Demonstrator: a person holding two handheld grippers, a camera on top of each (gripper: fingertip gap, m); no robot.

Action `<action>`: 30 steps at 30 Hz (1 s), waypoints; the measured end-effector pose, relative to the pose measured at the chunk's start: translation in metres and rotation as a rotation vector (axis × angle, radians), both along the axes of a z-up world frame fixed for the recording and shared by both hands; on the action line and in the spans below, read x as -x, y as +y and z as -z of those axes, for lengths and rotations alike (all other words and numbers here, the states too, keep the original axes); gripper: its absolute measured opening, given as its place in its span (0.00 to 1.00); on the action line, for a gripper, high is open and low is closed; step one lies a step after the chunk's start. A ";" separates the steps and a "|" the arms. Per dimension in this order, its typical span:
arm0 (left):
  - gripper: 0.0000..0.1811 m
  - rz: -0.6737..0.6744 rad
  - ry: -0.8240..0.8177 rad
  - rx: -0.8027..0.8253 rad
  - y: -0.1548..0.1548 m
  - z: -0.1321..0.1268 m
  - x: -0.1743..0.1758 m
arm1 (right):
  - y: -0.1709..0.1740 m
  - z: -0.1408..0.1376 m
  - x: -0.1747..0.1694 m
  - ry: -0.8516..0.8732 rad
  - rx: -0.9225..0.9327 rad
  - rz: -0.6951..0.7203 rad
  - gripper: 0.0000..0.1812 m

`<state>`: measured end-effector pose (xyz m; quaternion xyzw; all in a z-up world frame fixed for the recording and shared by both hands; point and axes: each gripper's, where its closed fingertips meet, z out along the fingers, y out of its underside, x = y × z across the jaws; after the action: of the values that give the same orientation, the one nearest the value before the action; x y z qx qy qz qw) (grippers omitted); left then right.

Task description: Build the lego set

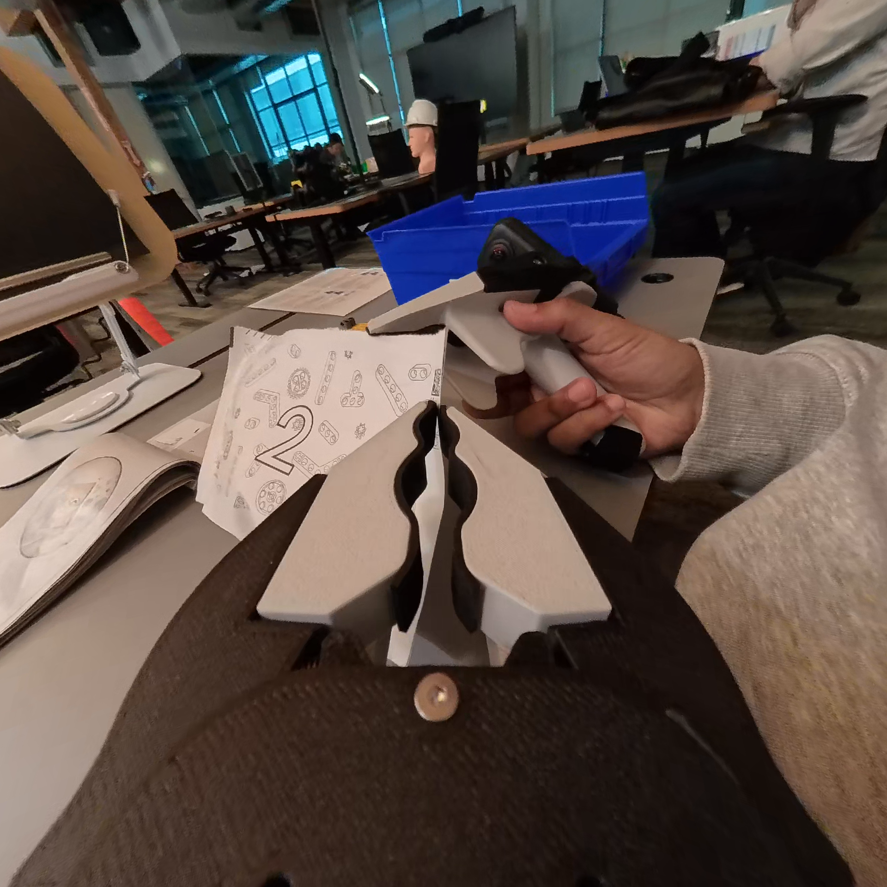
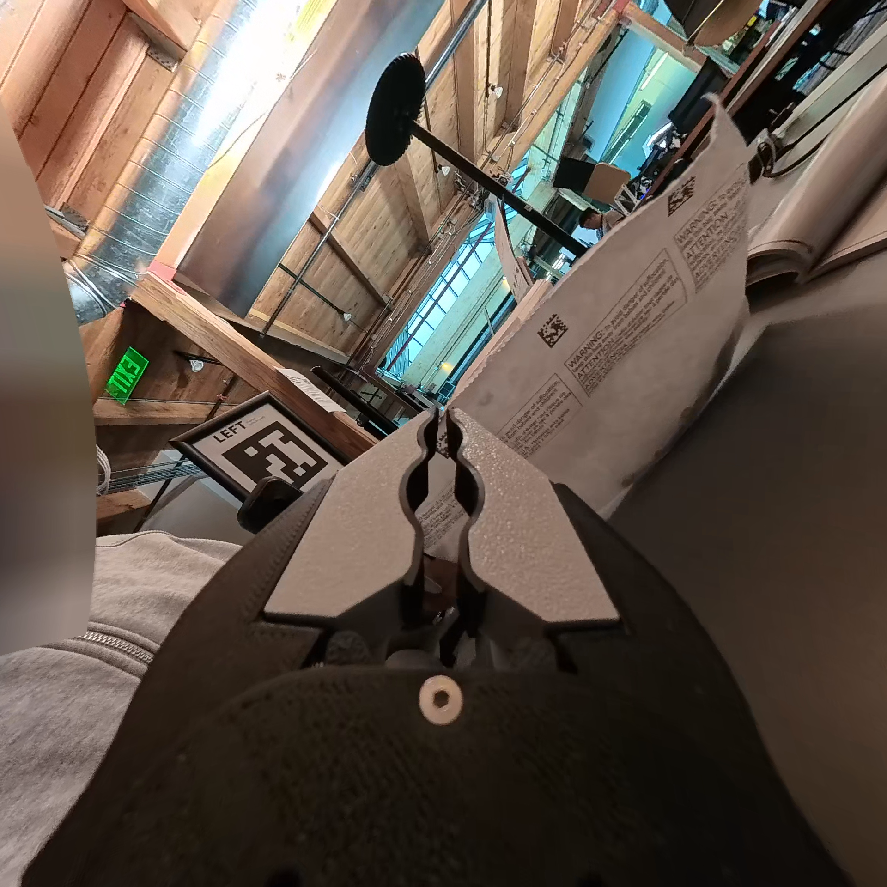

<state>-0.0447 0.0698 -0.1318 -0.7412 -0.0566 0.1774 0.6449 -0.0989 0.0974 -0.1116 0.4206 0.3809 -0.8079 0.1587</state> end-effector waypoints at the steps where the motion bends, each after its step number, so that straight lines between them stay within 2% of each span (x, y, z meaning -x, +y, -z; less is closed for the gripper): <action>1: 0.00 -0.001 -0.002 -0.004 0.000 -0.001 0.000 | 0.000 0.000 0.000 0.001 0.003 -0.002 0.01; 7: 0.00 -0.013 -0.034 -0.060 -0.004 -0.007 0.002 | 0.003 0.000 0.002 -0.021 0.037 0.003 0.01; 14: 0.00 -0.007 -0.094 -0.168 -0.014 -0.023 0.006 | 0.008 0.001 0.005 -0.036 0.052 0.029 0.06; 24: 0.00 0.002 -0.054 -0.134 -0.011 -0.019 0.002 | 0.006 0.002 0.004 -0.037 0.045 0.018 0.11; 30: 0.00 -0.016 -0.007 -0.098 -0.012 -0.015 0.005 | 0.005 0.003 0.005 -0.054 0.044 0.009 0.09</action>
<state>-0.0497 0.0574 -0.1163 -0.7090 -0.0735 0.1771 0.6786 -0.1039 0.1024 -0.1150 0.4403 0.3567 -0.8053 0.1743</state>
